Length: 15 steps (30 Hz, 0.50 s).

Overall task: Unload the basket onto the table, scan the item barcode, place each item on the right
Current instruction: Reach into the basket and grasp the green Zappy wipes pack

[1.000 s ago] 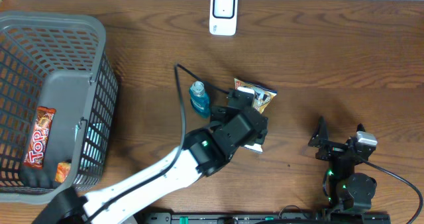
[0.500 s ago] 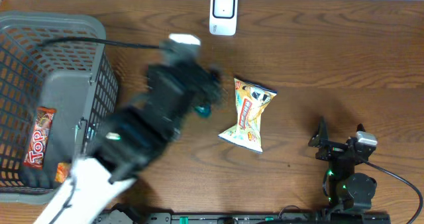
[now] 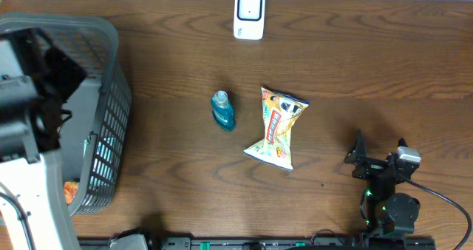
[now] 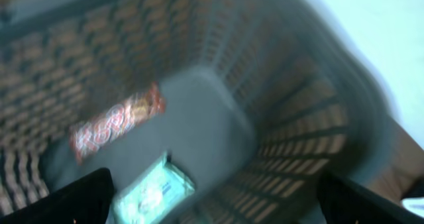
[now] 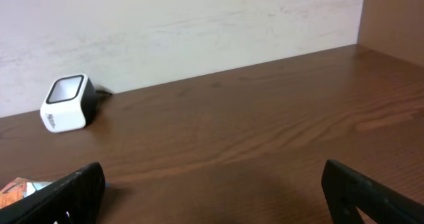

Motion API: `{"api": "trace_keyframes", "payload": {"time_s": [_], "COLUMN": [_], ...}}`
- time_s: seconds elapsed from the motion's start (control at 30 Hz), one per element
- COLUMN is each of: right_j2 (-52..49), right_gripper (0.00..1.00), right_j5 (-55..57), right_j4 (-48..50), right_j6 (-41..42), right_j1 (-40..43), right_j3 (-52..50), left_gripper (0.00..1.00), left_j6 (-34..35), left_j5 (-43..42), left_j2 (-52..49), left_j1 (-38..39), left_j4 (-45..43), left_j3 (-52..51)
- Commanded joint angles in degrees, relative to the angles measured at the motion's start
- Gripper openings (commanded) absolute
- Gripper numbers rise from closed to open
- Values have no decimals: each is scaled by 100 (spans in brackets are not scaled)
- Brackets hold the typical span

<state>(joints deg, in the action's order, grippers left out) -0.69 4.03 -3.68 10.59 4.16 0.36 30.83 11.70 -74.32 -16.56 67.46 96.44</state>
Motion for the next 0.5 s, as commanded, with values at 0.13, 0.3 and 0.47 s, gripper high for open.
{"api": "trace_keyframes", "payload": {"time_s": [0.13, 0.3, 0.47], "right_j2": [31, 31, 31], "right_gripper": [99, 99, 99], "right_j5": [-11, -11, -11], "right_j4": [-26, -24, -26], "right_j6": [-57, -57, -57], "right_j1": [-9, -9, -9], "right_j3": [-4, -4, -4], "left_gripper": [98, 98, 98], "left_j6": [1152, 1088, 1547], "left_j5": [-1384, -1392, -1432], "left_j2": [-807, -1141, -1204], "left_j1": [-1384, -1464, -1467], "left_j4": [616, 450, -155], "left_j3": [-417, -1207, -2288]}}
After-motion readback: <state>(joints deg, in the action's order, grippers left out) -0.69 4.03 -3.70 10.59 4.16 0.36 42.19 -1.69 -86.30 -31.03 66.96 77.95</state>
